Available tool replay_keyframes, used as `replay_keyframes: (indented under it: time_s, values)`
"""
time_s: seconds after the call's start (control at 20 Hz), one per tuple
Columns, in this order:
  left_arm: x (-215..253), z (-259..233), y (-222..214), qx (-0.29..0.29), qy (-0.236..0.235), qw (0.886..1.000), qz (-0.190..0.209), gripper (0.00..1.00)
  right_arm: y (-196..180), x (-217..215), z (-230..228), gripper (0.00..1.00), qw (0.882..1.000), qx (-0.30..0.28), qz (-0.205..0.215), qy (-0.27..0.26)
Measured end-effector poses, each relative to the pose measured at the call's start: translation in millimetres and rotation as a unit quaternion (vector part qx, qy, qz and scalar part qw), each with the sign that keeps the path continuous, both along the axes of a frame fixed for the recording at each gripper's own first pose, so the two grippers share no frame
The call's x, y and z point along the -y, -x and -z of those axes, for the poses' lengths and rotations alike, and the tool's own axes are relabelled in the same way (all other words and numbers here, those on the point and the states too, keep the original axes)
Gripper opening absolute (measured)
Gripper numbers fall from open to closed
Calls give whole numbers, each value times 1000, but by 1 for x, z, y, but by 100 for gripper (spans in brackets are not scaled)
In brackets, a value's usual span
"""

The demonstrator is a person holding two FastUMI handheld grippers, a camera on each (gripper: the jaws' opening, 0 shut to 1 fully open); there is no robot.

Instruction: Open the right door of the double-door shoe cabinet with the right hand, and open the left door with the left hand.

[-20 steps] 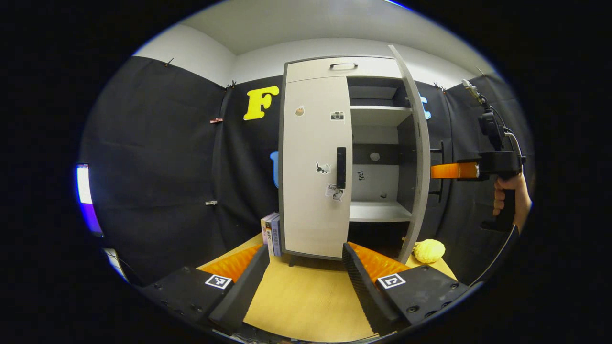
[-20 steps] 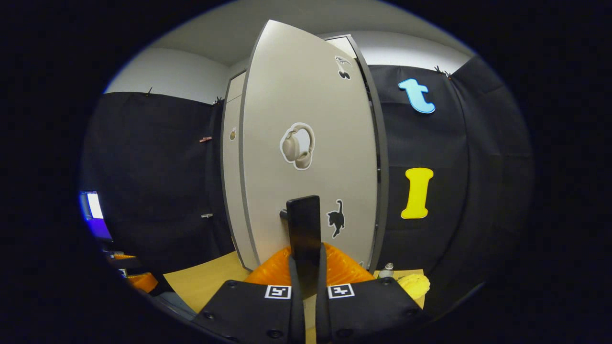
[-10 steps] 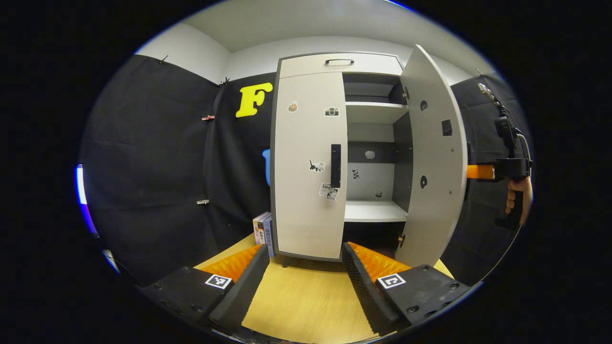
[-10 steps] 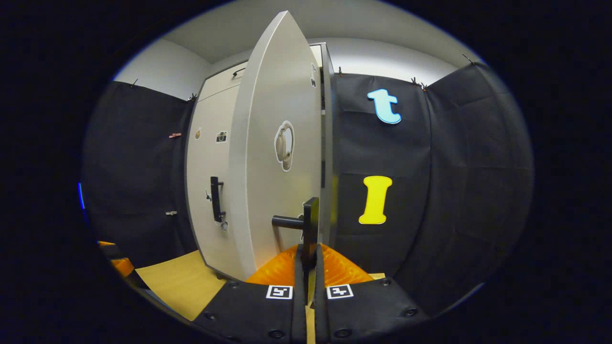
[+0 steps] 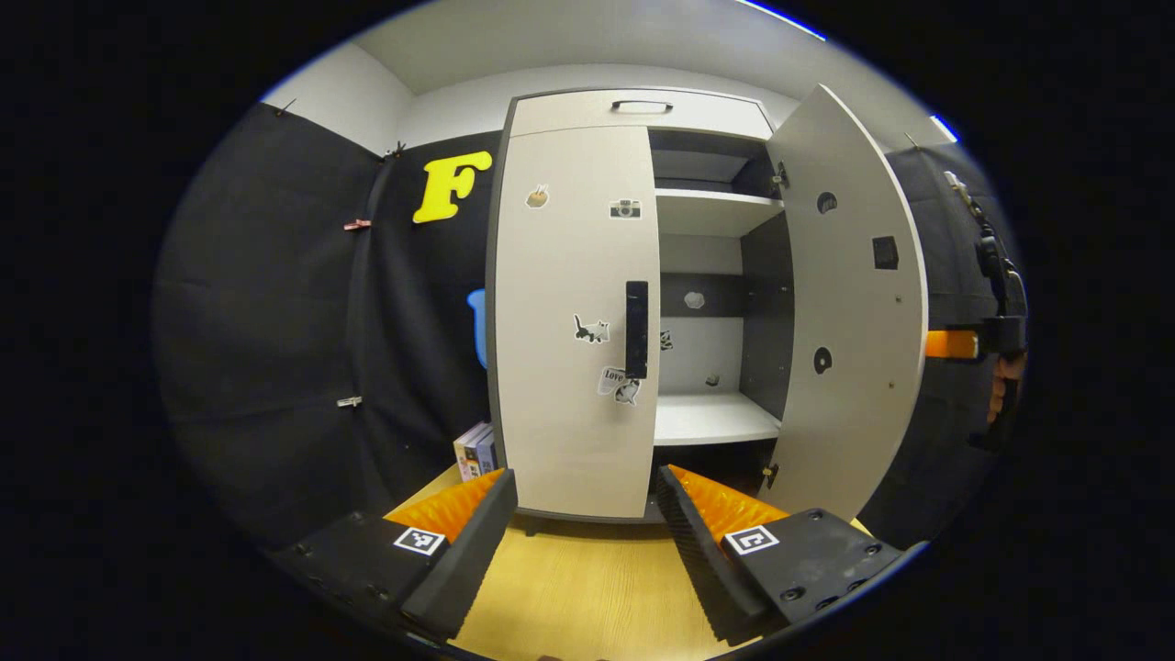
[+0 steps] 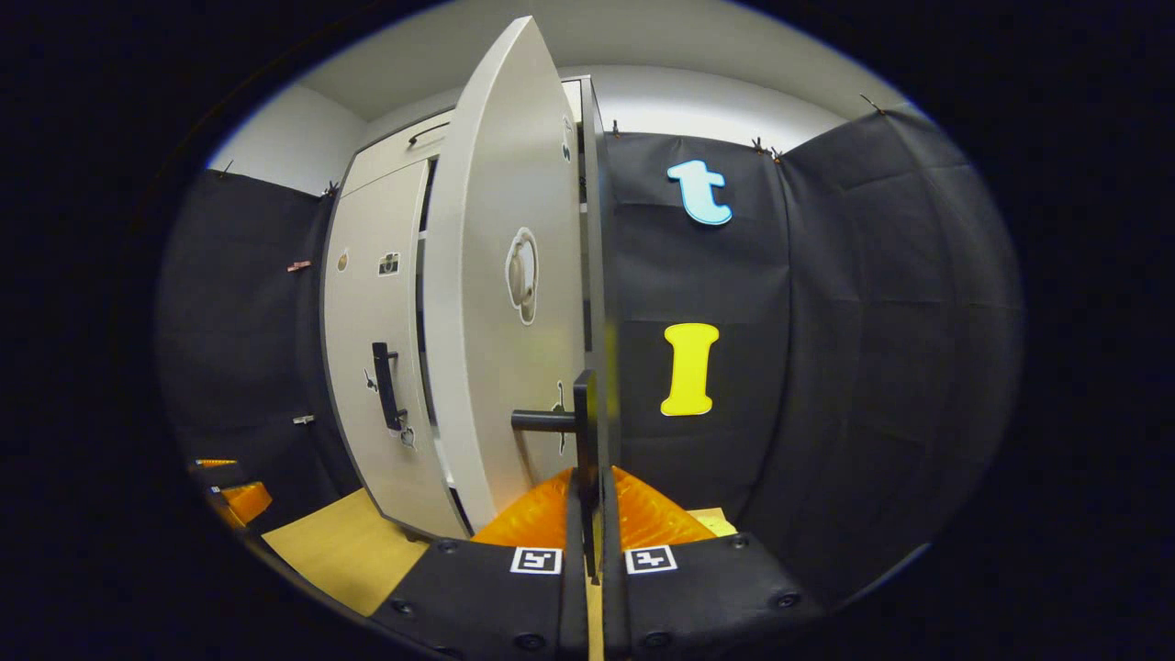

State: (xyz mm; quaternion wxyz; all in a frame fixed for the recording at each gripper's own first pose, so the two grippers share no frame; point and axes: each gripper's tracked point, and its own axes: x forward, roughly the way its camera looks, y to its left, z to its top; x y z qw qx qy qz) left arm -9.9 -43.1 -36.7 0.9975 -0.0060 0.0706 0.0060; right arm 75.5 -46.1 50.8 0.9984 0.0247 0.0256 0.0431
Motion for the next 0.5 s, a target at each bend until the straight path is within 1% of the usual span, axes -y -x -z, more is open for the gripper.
replay_keyframes:
  time_s: [0.1, 0.25, 0.35, 0.4, 0.45, 0.5]
  values:
    - [1, -3, -26, 1, 6, 1000, 16, 95, 18, 2, 4, 10, 1000, 0, 12, 7]
    - [7, -12, -68, 4, 11, 999, 44, 95, 46, 10, 11, 10, 998, 10, 50, 23]
    - [11, -21, -97, 12, 8, 998, 56, 95, 63, 12, 21, 11, 997, 6, 72, 19]
    - [14, -24, -109, 14, 6, 998, 62, 97, 71, 14, 28, 25, 996, 2, 84, 18]
    - [17, -29, -122, 19, 5, 997, 68, 95, 75, 13, 34, 40, 995, -4, 94, 18]
    - [21, -35, -135, 23, 3, 997, 74, 95, 81, 13, 41, 46, 995, -12, 101, 19]
